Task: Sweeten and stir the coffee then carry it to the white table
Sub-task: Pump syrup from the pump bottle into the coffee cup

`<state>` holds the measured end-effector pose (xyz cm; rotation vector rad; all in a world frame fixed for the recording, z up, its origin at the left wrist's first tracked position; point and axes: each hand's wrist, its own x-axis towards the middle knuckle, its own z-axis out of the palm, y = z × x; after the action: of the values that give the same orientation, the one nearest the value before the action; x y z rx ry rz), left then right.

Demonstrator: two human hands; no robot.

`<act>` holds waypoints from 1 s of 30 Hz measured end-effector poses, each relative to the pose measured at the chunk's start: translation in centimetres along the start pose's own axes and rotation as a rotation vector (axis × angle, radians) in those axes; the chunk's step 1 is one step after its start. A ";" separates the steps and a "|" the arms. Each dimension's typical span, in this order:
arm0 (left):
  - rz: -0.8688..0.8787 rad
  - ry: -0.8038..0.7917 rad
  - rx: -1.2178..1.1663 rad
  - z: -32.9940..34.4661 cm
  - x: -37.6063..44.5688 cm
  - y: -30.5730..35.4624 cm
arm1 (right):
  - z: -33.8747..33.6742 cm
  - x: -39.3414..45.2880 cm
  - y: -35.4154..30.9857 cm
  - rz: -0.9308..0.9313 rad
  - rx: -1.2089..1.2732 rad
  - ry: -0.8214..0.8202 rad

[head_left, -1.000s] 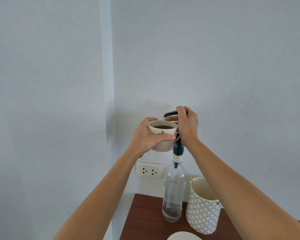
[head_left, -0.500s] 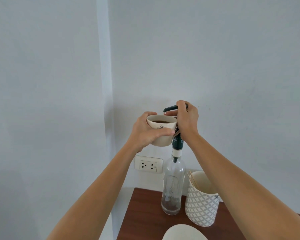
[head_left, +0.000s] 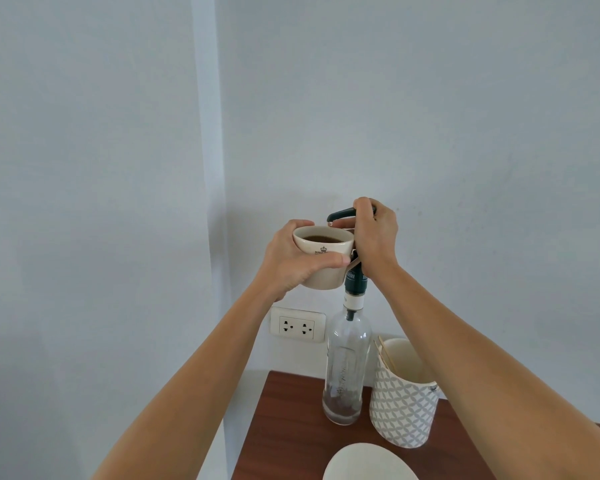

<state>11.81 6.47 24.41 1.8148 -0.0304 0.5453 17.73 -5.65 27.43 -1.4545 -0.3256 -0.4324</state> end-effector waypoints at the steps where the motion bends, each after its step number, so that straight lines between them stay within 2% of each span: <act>1: -0.002 0.000 -0.001 0.0 0.0 0.0 | 0.0 0.0 0.0 -0.001 -0.004 -0.001; 27: -0.011 -0.005 0.007 0.0 -0.2 -0.1 | -0.3 0.1 0.6 -0.020 -0.072 -0.035; 30: -0.013 -0.007 0.018 -0.2 0.2 0.2 | -0.3 0.5 0.2 0.036 -0.025 -0.057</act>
<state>11.84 6.61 24.74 1.8329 -0.0188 0.5316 18.28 -5.98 27.49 -1.4973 -0.3399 -0.3680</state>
